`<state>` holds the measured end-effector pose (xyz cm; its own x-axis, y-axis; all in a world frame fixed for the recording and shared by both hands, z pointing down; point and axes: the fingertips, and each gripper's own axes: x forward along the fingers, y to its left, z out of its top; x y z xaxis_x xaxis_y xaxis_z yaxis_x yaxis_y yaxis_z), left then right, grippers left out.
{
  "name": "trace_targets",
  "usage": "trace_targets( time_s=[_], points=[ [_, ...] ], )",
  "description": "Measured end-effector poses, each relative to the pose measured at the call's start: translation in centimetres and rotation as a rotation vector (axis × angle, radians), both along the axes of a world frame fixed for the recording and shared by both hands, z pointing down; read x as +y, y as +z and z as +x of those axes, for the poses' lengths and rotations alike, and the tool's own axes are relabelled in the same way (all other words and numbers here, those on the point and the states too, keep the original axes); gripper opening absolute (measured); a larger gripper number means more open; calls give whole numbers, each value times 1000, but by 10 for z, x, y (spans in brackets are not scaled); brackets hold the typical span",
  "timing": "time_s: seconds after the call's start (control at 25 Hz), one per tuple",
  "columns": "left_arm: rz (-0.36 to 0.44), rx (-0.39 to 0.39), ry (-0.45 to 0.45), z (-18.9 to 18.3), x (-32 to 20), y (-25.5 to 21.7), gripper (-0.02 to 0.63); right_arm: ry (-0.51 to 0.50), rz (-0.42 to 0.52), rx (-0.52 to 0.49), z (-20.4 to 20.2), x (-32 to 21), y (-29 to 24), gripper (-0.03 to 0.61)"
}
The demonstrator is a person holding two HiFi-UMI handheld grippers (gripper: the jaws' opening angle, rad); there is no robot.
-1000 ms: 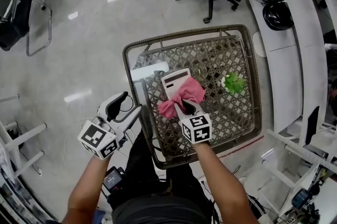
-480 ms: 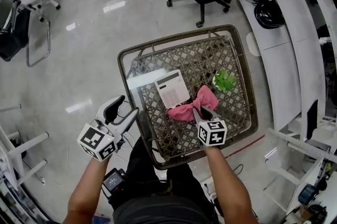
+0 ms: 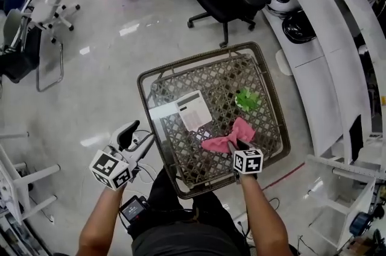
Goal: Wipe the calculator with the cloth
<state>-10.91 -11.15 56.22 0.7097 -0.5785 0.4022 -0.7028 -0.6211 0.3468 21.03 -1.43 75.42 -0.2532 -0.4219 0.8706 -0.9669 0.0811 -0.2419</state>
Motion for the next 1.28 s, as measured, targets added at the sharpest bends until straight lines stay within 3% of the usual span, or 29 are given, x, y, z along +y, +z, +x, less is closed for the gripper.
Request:
trace_targets(
  time_s=[0.16,0.4,0.6,0.96,1.08,1.28],
  points=[
    [37,-18,-18,-8,6,-18,270,16,34,-13,8,7,-23,136],
    [87,-25,-36,-20,22,-54,270,23,181,2,20,6,-93,218],
    [136,6,-64,-18,30,-90,270,0,462,-50,21,-23,-202,227],
    [237,102,-107,-26,42,-171,270,-171,945,-144,-38,-27,-440,225],
    [286,101,-110,-25,48,-198,270,-210,1007,-127,-47,-18,-479,221],
    [355,92,-104,-22,57,-225,270,-233,1028,-116,-48,-9,-499,193]
  ],
)
